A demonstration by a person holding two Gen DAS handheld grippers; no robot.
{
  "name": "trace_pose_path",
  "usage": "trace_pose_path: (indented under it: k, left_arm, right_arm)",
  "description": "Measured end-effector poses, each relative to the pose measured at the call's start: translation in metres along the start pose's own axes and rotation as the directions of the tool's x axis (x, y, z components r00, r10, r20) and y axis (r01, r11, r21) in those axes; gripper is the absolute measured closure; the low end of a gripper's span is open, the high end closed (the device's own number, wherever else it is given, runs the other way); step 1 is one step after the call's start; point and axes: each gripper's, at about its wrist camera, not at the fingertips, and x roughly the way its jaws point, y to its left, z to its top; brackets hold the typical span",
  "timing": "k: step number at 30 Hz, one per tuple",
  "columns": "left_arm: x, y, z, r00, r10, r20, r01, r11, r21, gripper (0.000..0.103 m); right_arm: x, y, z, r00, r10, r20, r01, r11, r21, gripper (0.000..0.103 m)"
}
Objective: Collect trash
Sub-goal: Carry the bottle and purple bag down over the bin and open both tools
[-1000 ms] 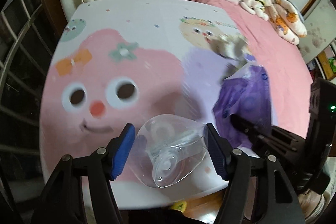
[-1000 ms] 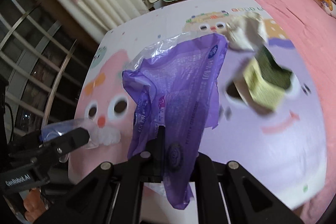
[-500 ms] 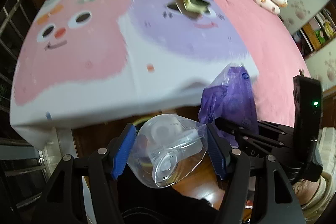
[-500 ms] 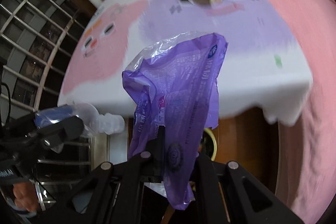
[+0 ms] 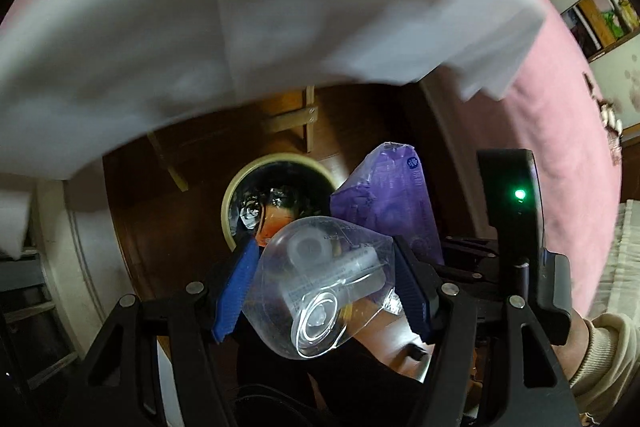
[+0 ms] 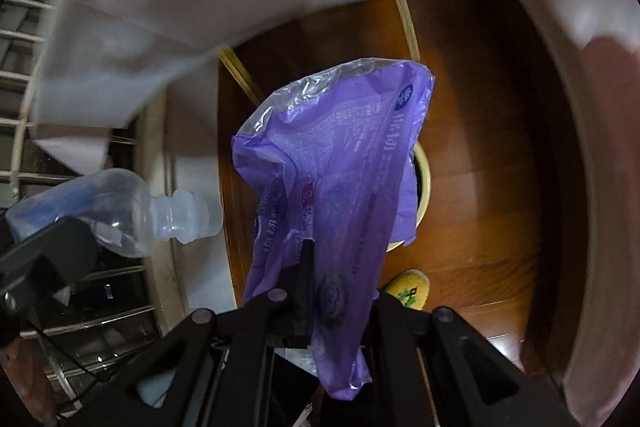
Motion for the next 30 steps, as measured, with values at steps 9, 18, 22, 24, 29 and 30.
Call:
trace_pose_path:
  k: [9, 18, 22, 24, 29, 30]
  left_arm:
    - [0.134, 0.036, 0.002, 0.999, 0.032, -0.026, -0.032, 0.999, -0.003, 0.037]
    - [0.176, 0.062, 0.006, 0.994, 0.098, -0.055, -0.099, 0.995, -0.007, 0.010]
    - [0.168, 0.064, 0.003, 0.993, 0.115, -0.036, -0.115, 0.993, 0.001, 0.009]
    - [0.161, 0.061, 0.003, 0.992, 0.126, -0.026, -0.126, 0.992, 0.011, 0.009]
    - [0.138, 0.053, 0.004, 0.988, 0.153, -0.007, -0.153, 0.988, 0.016, 0.009]
    - [0.130, 0.051, 0.005, 0.988, 0.156, 0.000, -0.156, 0.988, 0.015, 0.009]
  right_arm:
    - [0.137, -0.046, 0.019, 0.998, -0.024, -0.055, 0.026, 0.999, 0.039, 0.077]
    - [0.171, -0.061, 0.028, 0.998, -0.057, -0.032, 0.059, 0.997, 0.055, 0.038]
    - [0.162, -0.061, 0.028, 0.998, -0.058, -0.022, 0.059, 0.996, 0.061, 0.037]
    - [0.154, -0.059, 0.028, 0.998, -0.057, -0.011, 0.057, 0.996, 0.063, 0.037]
    - [0.120, -0.050, 0.029, 0.997, -0.067, 0.027, 0.065, 0.996, 0.060, 0.037]
    - [0.114, -0.049, 0.030, 0.997, -0.065, 0.033, 0.062, 0.996, 0.063, 0.037]
